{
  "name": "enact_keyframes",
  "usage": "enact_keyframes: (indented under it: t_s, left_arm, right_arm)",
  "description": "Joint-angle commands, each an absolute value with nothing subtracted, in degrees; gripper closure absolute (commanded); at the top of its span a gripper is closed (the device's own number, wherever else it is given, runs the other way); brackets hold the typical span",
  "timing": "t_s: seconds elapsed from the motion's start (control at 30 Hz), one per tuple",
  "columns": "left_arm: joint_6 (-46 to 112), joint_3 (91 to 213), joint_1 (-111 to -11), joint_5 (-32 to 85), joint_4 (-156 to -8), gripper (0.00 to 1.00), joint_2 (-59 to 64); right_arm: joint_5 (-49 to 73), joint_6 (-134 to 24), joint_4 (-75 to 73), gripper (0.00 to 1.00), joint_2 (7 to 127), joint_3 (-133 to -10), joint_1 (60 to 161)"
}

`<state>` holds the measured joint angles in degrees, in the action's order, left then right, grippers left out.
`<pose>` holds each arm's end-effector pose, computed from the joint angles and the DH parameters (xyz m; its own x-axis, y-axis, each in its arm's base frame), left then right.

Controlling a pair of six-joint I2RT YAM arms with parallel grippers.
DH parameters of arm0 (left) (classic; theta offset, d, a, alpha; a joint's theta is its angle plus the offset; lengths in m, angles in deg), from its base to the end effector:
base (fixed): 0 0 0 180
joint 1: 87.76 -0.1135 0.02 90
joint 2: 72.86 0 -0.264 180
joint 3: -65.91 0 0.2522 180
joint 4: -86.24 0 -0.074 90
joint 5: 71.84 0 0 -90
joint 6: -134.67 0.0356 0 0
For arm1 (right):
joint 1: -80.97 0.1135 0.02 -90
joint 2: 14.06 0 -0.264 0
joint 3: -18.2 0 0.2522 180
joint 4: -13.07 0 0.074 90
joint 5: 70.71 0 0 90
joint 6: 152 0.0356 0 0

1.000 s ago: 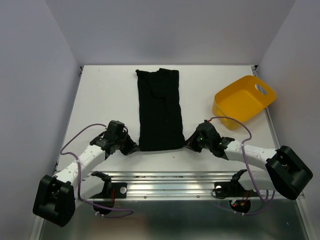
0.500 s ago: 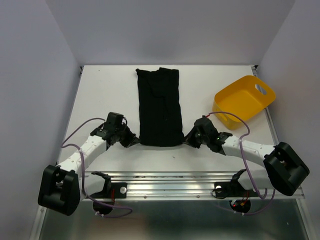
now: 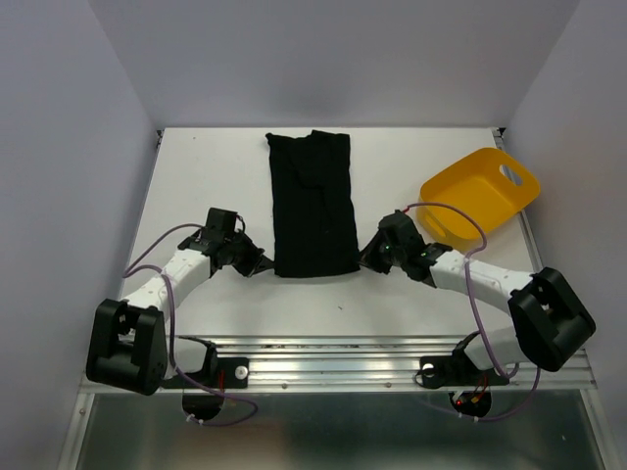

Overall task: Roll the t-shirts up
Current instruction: Roll the T-shirt to the center of the board.

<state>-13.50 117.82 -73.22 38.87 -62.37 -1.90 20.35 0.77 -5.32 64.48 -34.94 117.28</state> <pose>0.2297 -0.0726 0.1980 -0.7783 -0.6191 -0.1043 -0.3952 0.6121 -0.6849 0.2216 0.1620 0.1882 -0.7720 0.5359 -0.3417 0.2299 0.7366 0.6360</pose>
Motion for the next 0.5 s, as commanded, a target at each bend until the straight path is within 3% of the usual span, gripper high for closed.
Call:
enact_keyframes:
  t_s: [0.0, 0.47]
  left_arm:
    - [-12.4, 120.8, -74.5, 40.6, -64.1, 1.0, 0.3]
    - [-8.4, 127.9, -76.4, 40.0, -65.8, 1.0, 10.5]
  right_arm:
    - [20.7, -1.5, -5.7, 0.95, 66.2, -38.8, 115.4]
    - [19.8, -5.2, -5.6, 0.94, 72.9, -45.4, 111.2]
